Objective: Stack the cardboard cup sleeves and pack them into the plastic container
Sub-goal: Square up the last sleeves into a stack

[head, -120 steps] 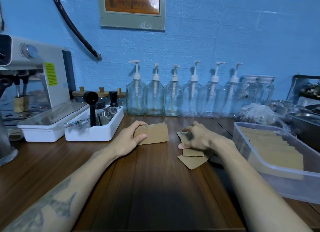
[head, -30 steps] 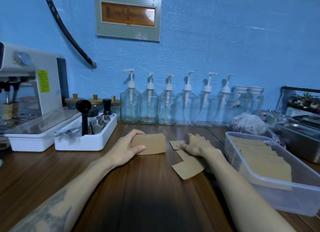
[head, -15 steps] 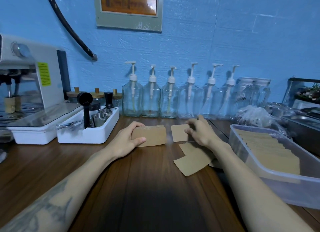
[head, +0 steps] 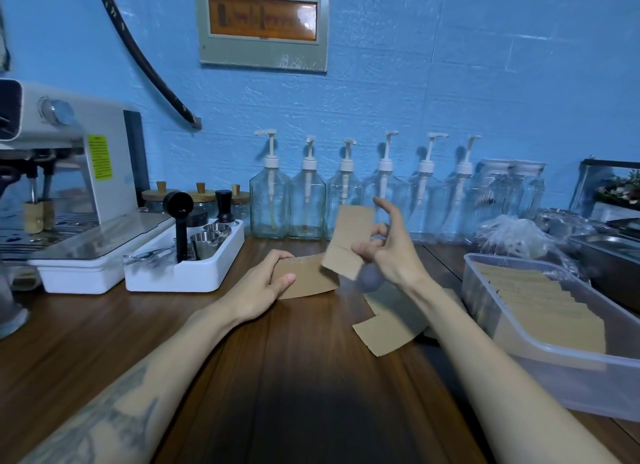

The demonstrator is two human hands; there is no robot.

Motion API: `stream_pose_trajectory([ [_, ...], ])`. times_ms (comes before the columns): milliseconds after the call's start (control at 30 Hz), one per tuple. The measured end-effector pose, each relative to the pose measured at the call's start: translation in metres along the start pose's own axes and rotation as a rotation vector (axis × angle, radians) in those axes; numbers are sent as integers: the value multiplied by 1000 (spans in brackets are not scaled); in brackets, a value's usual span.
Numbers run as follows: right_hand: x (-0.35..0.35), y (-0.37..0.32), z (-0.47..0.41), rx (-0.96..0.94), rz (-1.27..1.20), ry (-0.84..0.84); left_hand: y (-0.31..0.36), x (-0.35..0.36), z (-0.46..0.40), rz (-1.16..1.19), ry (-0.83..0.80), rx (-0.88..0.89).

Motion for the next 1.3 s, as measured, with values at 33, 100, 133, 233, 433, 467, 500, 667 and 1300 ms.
stream_pose_trajectory([
  [33,6,0,4,20,-20,-52,1,0,0,3,0,-9],
  [100,17,2,10,84,-35,-97,3,0,0,12,1,-34],
  [133,22,5,11,126,-35,-85,4,0,1,22,0,-46],
  [233,29,19,8,249,39,5,8,-1,5,64,-6,-57],
  [433,37,30,16,164,600,-32,6,0,5,46,-4,-19],
  [467,39,31,17,158,645,-69,5,0,4,35,-2,-6],
  [500,42,31,18,142,698,-97,4,0,3,29,0,4],
  [667,43,29,15,-32,839,-183,-1,0,1,16,-3,46],
  [1300,34,22,25,-194,950,-316,7,4,1,40,35,72],
])
Point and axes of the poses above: each hand's wrist, its own z-axis away from the middle knuckle, its own x-axis out of the palm, y = z × x, the point moved 3 cm from there along -z, towards the middle knuckle, and after that the axes turned 2 degrees about x, right-handed, at the moved point
